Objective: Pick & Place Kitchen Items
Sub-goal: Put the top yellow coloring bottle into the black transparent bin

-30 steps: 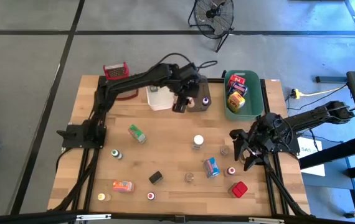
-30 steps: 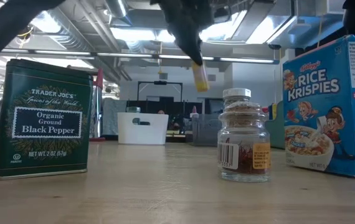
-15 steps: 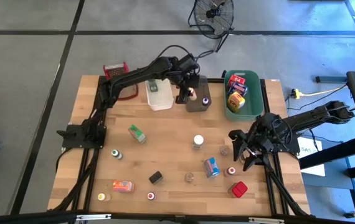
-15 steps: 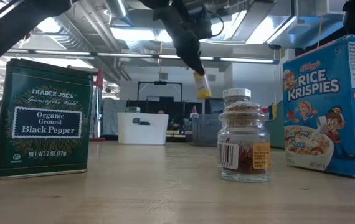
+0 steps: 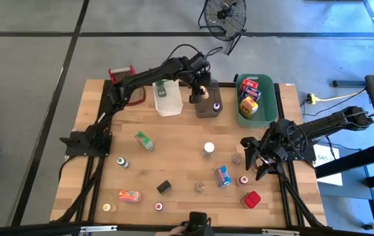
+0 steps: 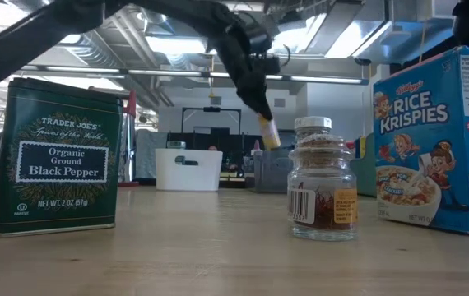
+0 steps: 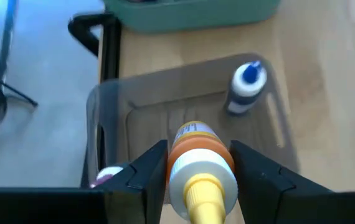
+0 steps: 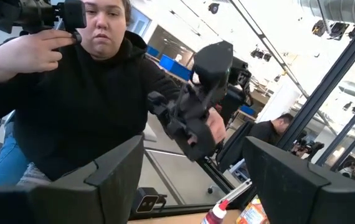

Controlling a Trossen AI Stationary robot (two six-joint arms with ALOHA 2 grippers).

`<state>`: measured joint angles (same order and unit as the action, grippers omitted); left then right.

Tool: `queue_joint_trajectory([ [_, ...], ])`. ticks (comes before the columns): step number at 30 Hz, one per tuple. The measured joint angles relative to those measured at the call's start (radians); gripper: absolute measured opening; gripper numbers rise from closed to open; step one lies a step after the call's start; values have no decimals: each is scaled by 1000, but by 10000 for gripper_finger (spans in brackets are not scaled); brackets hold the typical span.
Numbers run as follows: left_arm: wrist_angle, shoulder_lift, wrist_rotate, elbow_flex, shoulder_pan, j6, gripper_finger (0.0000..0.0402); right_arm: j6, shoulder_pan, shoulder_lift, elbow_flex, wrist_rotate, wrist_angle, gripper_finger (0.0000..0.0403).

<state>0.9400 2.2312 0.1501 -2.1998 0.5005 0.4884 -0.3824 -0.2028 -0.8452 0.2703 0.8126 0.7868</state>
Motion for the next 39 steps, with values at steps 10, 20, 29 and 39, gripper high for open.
queue_joint_trajectory([
  [10, 2, 91, -75, 1, 13, -13, 149, 0, 8, 0, 0, -24, -26, 280],
  [20, 4, 110, -106, 1, 40, -48, 149, 0, 14, 0, 0, -27, -34, 280],
  [29, 11, 152, -109, 1, 39, -51, 155, 0, 14, 0, 0, -27, -44, 280],
  [39, 13, 160, -103, 1, 39, -41, 159, 0, 15, 0, 0, -27, -49, 280],
])
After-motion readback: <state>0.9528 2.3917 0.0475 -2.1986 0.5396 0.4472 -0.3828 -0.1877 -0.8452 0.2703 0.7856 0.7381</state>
